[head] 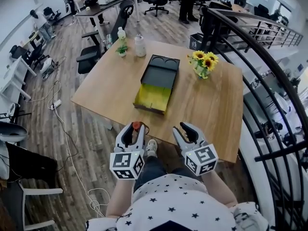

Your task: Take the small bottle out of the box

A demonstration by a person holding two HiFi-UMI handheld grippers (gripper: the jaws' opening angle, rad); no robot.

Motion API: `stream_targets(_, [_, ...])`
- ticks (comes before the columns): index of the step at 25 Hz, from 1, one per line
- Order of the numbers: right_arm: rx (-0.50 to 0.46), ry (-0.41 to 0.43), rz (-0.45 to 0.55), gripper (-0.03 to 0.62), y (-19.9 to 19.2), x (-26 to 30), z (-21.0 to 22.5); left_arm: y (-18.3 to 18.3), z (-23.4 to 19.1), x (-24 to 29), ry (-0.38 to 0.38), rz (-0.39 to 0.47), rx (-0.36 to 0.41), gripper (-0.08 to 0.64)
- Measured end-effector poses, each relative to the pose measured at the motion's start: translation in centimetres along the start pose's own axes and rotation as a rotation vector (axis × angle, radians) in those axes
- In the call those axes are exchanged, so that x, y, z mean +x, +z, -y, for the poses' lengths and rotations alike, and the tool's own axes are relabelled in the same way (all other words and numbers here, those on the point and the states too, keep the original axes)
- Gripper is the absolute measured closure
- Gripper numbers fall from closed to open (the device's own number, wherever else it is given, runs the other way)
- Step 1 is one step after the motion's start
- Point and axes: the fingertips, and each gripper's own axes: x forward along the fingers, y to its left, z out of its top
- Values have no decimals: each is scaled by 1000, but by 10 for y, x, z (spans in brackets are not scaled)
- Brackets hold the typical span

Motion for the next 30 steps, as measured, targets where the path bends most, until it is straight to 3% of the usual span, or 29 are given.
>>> stream_targets(11, [2, -78, 12, 584, -4, -35, -3, 13, 16, -47, -6, 63, -11, 426])
stream_targets(30, [29, -94, 33, 586, 1, -30, -7, 11, 8, -58, 6, 70, -16, 426])
